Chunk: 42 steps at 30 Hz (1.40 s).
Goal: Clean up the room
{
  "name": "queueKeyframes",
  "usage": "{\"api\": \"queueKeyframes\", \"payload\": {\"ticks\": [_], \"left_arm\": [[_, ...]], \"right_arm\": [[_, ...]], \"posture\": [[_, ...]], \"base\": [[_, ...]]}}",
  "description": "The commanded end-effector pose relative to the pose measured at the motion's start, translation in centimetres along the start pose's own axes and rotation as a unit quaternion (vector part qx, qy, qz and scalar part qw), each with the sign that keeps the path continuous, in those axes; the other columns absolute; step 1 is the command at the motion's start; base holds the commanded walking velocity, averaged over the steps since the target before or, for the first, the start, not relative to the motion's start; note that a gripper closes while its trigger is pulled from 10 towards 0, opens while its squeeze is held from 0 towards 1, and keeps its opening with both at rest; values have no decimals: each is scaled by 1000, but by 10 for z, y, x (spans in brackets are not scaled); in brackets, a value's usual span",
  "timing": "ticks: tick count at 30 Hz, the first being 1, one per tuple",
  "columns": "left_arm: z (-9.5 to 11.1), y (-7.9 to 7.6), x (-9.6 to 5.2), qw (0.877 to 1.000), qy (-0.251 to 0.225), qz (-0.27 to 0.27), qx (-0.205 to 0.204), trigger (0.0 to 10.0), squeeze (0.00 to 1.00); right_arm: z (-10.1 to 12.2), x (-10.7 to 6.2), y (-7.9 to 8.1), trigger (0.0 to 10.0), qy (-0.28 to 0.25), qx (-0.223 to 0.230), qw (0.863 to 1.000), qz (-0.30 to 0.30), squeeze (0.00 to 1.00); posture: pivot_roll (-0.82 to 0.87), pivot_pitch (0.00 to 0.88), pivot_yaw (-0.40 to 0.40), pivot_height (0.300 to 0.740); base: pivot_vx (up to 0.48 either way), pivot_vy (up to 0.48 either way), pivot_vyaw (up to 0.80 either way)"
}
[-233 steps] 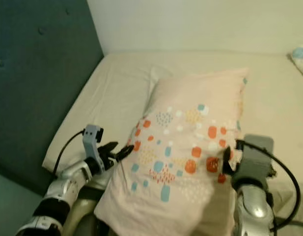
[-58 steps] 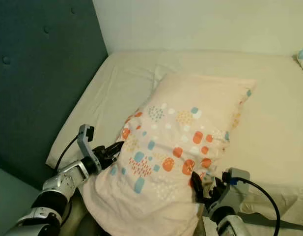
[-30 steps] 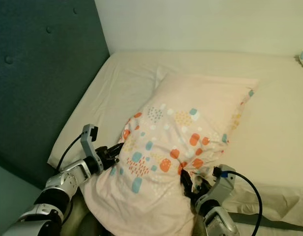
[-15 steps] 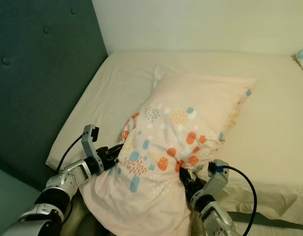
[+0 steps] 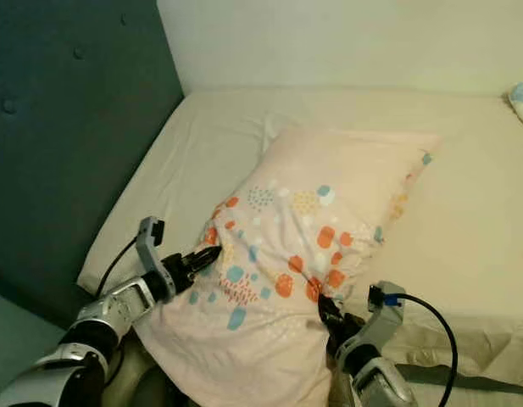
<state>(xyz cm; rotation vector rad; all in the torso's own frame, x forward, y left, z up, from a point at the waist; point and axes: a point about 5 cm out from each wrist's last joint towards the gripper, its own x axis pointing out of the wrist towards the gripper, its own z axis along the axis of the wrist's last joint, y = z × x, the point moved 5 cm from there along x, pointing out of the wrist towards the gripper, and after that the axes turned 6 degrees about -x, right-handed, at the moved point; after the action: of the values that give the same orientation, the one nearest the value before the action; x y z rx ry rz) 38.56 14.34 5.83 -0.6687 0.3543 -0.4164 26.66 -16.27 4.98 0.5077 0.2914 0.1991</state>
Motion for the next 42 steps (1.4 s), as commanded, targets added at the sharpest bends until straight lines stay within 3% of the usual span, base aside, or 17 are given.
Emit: {"api": "queueKeyframes", "payload": {"ticks": [1,4,5,11,17,24,33,35,37,38,39,41,42], "left_arm": [[-10,23,-10,998,14,60,4,10000,1000],[-11,24,-10,998,13,64,4,10000,1000],[-13,24,-10,998,16,64,7,10000,0],[0,27,-12,997,-17,76,18,10000,0],[25,44,-20,988,-76,136,11,10000,0],[9,36,-12,990,-42,130,44,10000,0],[-19,15,4,994,-8,100,43,10000,0],[-34,-2,10,999,17,36,-21,10000,0],[-34,-2,10,999,17,36,-21,10000,0],[-38,-12,12,998,22,-1,-64,10000,0],[-38,-12,12,998,22,-1,-64,10000,0],[-39,-27,13,989,22,-58,-132,10000,0],[-39,-27,13,989,22,-58,-132,10000,0]], "right_arm": [[-8,-12,-7,0,15,12,1000,-10,0],[-8,-14,-9,0,15,13,1000,-12,0],[-8,-16,-10,0,16,13,1000,-13,0],[-2,-12,3,0,-2,26,1000,8,0],[-2,-12,6,0,3,23,1000,17,0],[-6,-27,-14,0,17,10,999,-25,0],[1,-36,-23,0,-7,9,997,-70,0],[2,-36,-25,0,-11,11,997,-78,0],[2,-36,-25,0,-11,11,997,-78,0],[3,-36,-26,0,-14,14,996,-83,0],[3,-36,-26,0,-14,14,996,-83,0],[4,-36,-27,0,-15,16,996,-86,0],[4,-36,-27,0,-15,16,996,-86,0]], "posture": [[-182,194,37,574],[-182,194,37,574],[-213,189,31,574],[-205,180,31,574],[-204,175,27,574],[-225,185,24,574],[-242,194,26,574],[-247,199,29,574],[-247,199,29,574],[-246,200,30,574],[-246,200,30,574],[-243,199,28,574],[-243,199,28,574]], "base": [[0,0,0],[0,0,0],[0,0,0],[0,0,0],[0,0,0],[0,0,0],[0,0,0],[0,0,0],[0,0,0],[0,0,0],[0,0,0],[0,0,0],[0,0,0]]}}
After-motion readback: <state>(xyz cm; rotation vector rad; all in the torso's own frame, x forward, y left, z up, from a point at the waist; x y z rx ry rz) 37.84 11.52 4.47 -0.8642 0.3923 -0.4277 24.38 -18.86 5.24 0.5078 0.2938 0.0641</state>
